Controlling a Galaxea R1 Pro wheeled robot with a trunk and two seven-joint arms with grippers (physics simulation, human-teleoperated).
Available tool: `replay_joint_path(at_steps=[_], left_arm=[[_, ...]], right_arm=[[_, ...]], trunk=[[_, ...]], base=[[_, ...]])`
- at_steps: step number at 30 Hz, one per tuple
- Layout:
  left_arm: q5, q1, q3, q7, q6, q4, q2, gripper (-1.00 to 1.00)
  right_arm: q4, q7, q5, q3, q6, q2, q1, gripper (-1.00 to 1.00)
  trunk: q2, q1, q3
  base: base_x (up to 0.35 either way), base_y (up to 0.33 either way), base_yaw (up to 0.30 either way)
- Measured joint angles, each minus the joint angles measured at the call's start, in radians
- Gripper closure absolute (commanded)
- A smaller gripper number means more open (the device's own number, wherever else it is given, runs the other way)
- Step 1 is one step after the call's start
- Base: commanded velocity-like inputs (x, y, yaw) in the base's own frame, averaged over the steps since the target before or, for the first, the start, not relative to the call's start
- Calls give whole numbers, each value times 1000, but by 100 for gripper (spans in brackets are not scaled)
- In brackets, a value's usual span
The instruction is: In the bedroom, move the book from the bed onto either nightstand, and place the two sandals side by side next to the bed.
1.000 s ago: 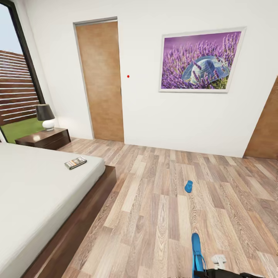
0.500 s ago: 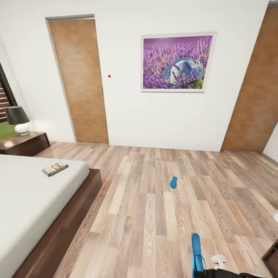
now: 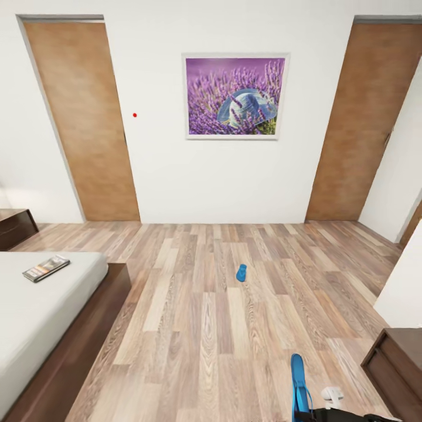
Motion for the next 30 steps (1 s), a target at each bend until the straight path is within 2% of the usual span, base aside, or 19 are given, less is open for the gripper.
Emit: replay_joint_path(at_steps=[30], left_arm=[[0, 0, 0, 0, 0, 1, -1, -100]], right_arm=[[0, 0, 0, 0, 0, 0, 0, 100]], trunk=[[0, 0, 0]], base=[[0, 0, -284]])
